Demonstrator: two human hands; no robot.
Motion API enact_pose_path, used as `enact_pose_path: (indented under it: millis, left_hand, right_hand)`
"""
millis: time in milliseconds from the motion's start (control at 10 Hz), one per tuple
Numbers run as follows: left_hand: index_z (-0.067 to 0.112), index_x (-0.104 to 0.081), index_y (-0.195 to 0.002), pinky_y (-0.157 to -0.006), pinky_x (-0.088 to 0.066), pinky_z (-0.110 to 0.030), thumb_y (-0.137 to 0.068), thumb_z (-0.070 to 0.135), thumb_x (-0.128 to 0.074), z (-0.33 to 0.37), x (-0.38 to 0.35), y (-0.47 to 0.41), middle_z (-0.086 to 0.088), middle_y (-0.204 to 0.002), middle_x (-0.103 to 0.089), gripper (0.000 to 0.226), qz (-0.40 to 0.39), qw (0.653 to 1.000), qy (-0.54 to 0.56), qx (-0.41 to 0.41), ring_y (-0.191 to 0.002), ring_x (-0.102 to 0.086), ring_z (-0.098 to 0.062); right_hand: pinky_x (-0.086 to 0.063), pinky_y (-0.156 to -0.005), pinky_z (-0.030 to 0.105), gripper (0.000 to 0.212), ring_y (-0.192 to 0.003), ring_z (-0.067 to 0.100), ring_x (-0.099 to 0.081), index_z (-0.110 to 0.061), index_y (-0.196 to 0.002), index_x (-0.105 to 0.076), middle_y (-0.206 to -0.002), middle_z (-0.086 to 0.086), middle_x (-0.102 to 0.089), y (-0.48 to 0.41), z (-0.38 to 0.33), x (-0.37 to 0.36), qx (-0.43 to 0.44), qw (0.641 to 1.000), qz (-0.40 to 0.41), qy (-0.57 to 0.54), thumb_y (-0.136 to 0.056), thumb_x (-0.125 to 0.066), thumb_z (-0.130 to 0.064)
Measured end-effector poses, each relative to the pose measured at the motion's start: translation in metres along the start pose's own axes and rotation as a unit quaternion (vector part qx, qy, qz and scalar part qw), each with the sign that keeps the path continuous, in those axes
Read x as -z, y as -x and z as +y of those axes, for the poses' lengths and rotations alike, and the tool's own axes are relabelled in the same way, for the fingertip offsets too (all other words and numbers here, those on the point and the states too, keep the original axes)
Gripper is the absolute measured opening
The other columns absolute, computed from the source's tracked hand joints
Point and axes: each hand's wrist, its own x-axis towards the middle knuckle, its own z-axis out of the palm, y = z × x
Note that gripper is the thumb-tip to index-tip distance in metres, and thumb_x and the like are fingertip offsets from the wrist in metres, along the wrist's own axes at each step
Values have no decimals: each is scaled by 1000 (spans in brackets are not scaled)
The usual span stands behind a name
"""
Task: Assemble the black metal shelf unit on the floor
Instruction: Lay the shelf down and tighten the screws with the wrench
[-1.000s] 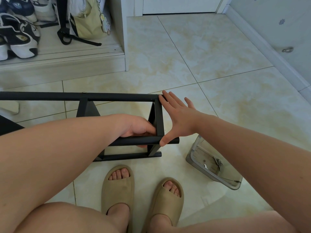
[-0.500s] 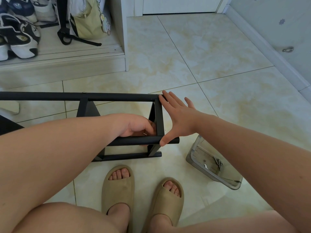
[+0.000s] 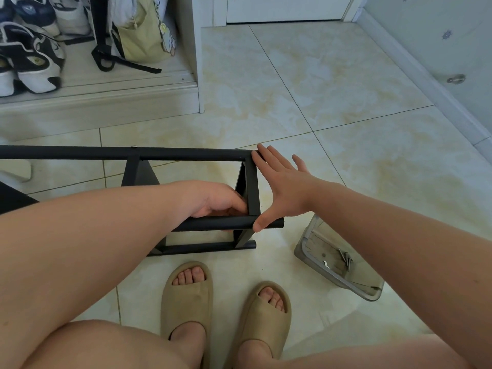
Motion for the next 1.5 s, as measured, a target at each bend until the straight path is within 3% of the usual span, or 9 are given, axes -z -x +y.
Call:
enact_pose_path:
  millis: [200,400,500,600,800,1000,1100,1200,1500]
  left_hand:
    - [11,-72,-98,-88,-54,-34,-90,2,-63,1,1,3,-11,-101,-74,15,18,1000,13,-18,-91,-68,-22]
    - [21,-70,-92,-83,-43,-35,-96,65,-40,-5,16,43,0,-93,-67,54,121,929,-349,2,-90,-62,-19]
    - [29,-69,-91,-97,-40,-38,-91,78,-29,-14,33,76,6,-101,-65,63,121,922,-365,52,-101,-59,-19]
    - [23,-67,-84,-83,-47,-35,-92,71,-39,-25,45,100,3,-90,-66,56,224,906,-359,-28,-88,-61,-17]
    - [21,-55,-124,-95,-48,-42,-97,52,-48,-62,50,141,-1,-125,-54,41,426,767,-469,-101,-117,-50,-24]
    - [26,-39,-137,-87,-52,-35,-72,87,-48,-119,74,170,8,-134,-52,90,365,805,-465,-43,-111,-57,-15]
    - [33,-50,-105,-62,-48,-28,-62,90,-52,-135,83,174,16,-90,-58,71,291,789,-540,18,-76,-57,-7]
    - [31,-56,-98,-62,-49,-29,-84,61,-61,-136,93,172,10,-79,-56,34,315,743,-586,65,-72,-56,-10]
    - [20,-54,-110,-63,-43,-32,-99,26,-56,-117,82,163,-1,-96,-55,13,476,683,-554,-8,-76,-50,-16]
  right_hand:
    - [14,-121,59,159,-149,10,31,-25,-155,29,-162,-10,35,0,0,2,-3,1000,-4,7,-47,-64,-97]
    - [14,-123,54,150,-151,10,25,-21,-159,18,-165,-5,27,9,-8,5,-7,1000,11,27,-56,-65,-91]
    - [11,-124,50,139,-154,10,17,-20,-161,13,-168,-5,19,19,-16,6,2,999,37,37,-66,-66,-83]
    - [4,-125,51,121,-156,14,8,-25,-162,5,-170,-5,11,23,-31,11,25,995,57,76,-76,-70,-66]
    - [-8,-124,51,96,-156,22,-7,-25,-161,-8,-170,1,-7,11,-88,22,109,985,41,125,-88,-67,-46]
    - [-50,-80,37,60,-94,21,-57,-23,-137,-46,-113,-2,-60,-4,-139,6,93,984,-79,127,-89,-66,-52]
    - [-40,-68,33,46,-79,20,-49,-21,-134,-48,-92,-4,-45,-14,-144,2,86,983,-80,142,-96,-62,-42]
    - [-38,-66,33,33,-77,21,-48,-23,-130,-51,-84,-6,-39,-20,-144,3,77,983,-56,156,-99,-56,-36]
    - [-41,-66,34,16,-91,23,-61,-22,-116,-54,-105,-2,-59,-18,-118,24,1,989,60,132,-102,-50,-30]
